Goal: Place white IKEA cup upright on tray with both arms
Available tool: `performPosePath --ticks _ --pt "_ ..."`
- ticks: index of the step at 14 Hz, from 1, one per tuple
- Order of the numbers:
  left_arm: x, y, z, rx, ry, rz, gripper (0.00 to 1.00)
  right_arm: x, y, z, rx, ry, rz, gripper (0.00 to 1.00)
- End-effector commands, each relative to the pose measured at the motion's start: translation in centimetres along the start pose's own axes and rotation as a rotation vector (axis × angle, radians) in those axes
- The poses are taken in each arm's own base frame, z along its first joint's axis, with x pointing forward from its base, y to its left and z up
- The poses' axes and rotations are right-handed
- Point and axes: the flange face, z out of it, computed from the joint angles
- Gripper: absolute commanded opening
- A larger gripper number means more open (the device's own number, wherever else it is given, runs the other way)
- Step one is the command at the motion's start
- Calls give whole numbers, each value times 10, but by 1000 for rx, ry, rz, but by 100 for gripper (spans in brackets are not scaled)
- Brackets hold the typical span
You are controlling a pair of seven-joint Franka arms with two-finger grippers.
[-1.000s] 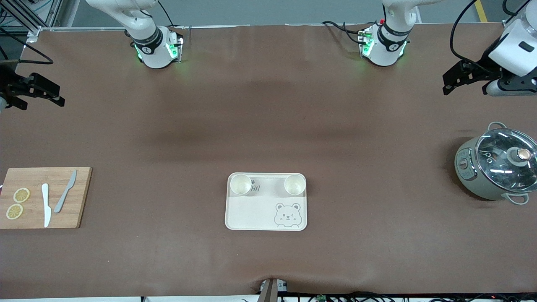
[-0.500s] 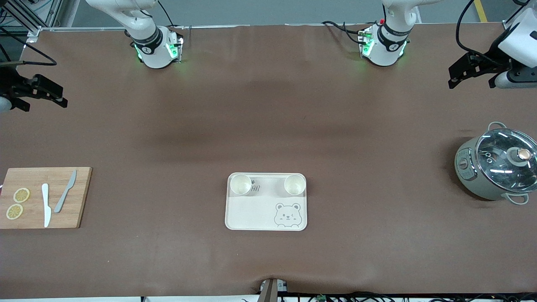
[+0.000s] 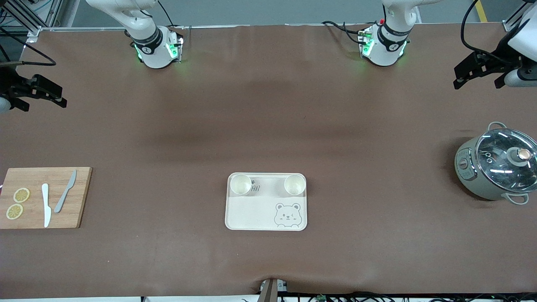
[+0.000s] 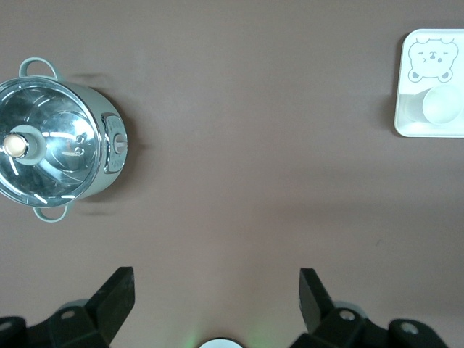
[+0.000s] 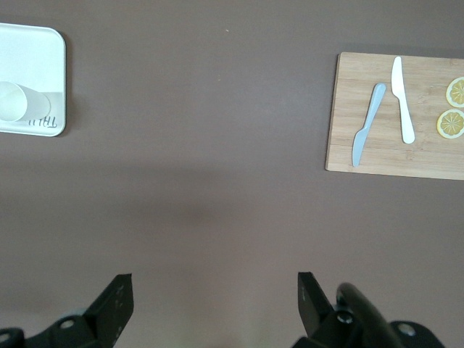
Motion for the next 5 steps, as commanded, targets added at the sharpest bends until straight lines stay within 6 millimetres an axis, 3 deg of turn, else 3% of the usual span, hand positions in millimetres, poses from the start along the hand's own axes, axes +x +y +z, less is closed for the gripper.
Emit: performPosePath --ticks 1,5 --pt "9 -3 -3 1 -7 -4 100 2 1 -3 -11 -6 1 100" --pt "8 -12 -2 1 -12 -19 100 2 0 -3 -8 -7 -1 100"
